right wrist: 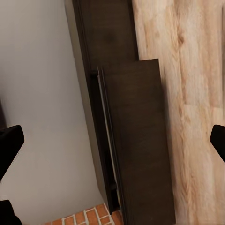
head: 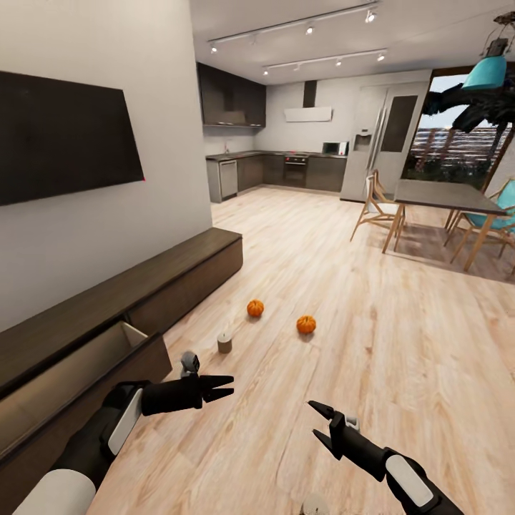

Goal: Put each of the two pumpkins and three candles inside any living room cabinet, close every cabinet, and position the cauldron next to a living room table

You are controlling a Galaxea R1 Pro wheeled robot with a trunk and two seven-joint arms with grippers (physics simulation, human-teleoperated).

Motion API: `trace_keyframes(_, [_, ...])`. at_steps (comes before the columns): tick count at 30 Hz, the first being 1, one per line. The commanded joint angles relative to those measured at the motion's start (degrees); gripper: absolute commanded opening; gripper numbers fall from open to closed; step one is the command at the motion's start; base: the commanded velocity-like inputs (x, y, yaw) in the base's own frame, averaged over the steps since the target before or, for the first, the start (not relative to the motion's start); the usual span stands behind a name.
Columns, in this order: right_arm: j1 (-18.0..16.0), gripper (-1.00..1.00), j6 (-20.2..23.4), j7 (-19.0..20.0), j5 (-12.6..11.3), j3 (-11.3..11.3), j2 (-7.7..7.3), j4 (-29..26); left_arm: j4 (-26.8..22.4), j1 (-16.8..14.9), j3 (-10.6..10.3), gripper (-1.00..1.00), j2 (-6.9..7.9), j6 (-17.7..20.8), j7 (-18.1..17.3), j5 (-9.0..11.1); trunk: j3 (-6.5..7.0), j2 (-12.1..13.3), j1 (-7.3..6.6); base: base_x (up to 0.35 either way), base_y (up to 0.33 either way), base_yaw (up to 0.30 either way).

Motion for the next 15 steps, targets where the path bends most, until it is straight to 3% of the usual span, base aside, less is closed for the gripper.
trace_keyframes(1, [-0.06, 1.00, 0.07, 0.11, -0.32, 0.28, -0.06, 0.05, -0.03, -0.02, -0.12, 1.00, 0.06, 0.42, -0.04, 0.23, -0.05, -0.03, -0.01, 0.000, 0.000, -0.243])
trace_keyframes(15, [-0.06, 1.00, 0.07, 0.05, -0.32, 0.28, -0.06, 0.05, -0.01, -0.02, -0.12, 1.00, 0.06, 0.43, -0.04, 0.23, -0.05, -0.03, -0.01, 0.000, 0.000, -0.250])
